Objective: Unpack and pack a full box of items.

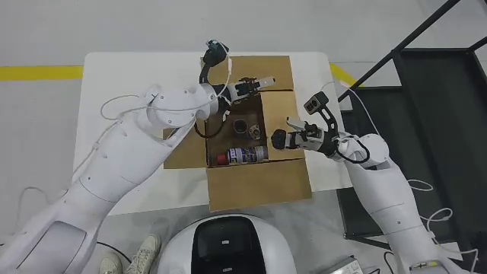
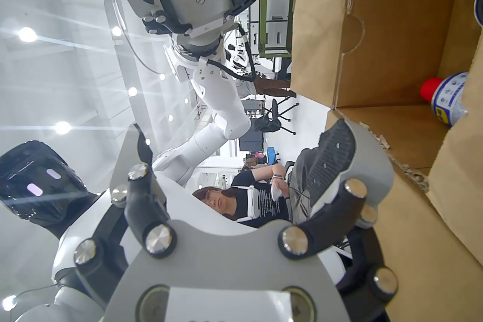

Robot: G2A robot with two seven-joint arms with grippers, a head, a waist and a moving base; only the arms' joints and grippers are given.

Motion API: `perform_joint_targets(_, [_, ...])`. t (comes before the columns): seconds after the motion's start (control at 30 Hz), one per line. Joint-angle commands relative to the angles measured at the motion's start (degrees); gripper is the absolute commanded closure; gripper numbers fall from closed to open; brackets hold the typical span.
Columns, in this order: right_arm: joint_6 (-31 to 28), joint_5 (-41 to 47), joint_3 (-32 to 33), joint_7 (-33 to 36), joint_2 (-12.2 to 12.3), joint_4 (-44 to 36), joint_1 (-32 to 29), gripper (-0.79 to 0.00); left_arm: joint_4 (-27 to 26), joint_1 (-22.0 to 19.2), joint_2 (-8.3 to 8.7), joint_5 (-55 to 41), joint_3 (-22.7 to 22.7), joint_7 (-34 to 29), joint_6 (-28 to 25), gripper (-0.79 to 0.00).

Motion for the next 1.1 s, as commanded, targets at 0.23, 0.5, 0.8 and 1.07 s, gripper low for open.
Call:
perform_joint_targets(0.23, [2.26, -3.75, -0.88, -1.15, 0.17, -1.57, -0.09, -0.785, 0.19, 0.61, -0.01, -0.12, -0.05, 0.19, 0.07, -0.785])
perform_joint_targets(0.5, [4.69, -6.28, 3.67, 2.6, 1.64, -4.93, -5.64, -0.785, 2.92, -3.33, -2.88, -2.72, 4.2, -5.44, -2.07, -0.785])
perform_joint_targets(0.8, [4.43, -0.7, 9.14, 6.69, 2.6, -7.33, -10.89, -0.785, 15.78, -9.62, -8.87, -5.33, 10.89, -5.17, -10.02, -0.785])
perform_joint_targets(1.07, [4.39, 2.21, 9.15, 9.55, 2.82, -7.23, -10.99, -0.785, 28.78, -8.86, -12.34, -8.43, 12.94, -5.94, -16.77, -0.785])
